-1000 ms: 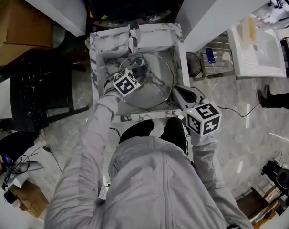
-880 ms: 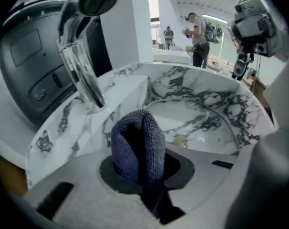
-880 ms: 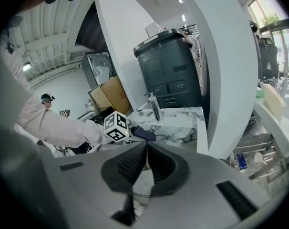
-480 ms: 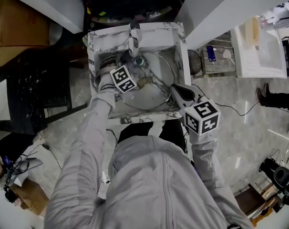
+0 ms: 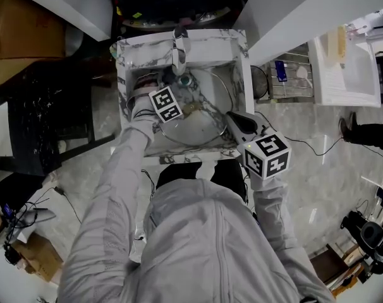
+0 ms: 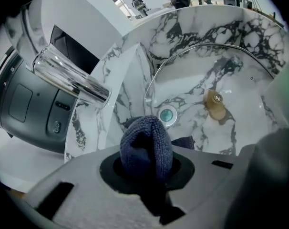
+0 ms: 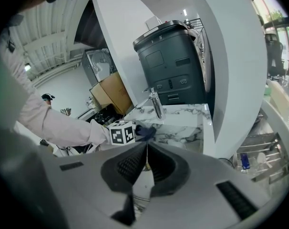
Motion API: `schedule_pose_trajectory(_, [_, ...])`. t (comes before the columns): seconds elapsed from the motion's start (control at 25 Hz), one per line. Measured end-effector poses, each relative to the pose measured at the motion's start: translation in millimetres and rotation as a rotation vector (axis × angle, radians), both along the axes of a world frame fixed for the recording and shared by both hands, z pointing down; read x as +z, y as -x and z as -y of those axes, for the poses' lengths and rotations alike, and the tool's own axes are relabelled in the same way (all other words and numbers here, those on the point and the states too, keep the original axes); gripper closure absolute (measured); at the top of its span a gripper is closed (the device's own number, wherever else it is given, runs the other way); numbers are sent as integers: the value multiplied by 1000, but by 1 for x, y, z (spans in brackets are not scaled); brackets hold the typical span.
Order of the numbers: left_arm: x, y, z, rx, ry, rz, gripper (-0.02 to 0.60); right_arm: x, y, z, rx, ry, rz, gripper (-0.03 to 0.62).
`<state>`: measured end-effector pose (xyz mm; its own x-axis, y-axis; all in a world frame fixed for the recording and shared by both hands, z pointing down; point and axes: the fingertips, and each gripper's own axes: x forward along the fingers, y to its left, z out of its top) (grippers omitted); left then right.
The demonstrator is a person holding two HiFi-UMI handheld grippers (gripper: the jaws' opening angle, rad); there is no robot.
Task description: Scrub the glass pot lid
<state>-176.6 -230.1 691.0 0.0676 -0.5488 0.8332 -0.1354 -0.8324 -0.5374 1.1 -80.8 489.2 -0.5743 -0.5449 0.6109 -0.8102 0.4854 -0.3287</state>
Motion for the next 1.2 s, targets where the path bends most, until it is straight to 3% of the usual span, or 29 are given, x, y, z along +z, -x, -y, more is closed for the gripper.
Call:
schedule_pose_trajectory(0.16, [1,-7,-9,60,-9,33,509,-1,-2,-1,3,-5,2,565])
schedule_pose_trajectory(0.32, [14,-15,-28,99,43,47,509,-1,-8,-5,14,-7,2,565])
schedule_pose_trajectory(0.72, [29,-27,-62,88,182,8,509,-2,-15,-17,24,-11,7,565])
schedule_pose_trajectory(1.2, [36,-61,-116,152,311,-43,509,-4,-17,-33,20,-19,17,565])
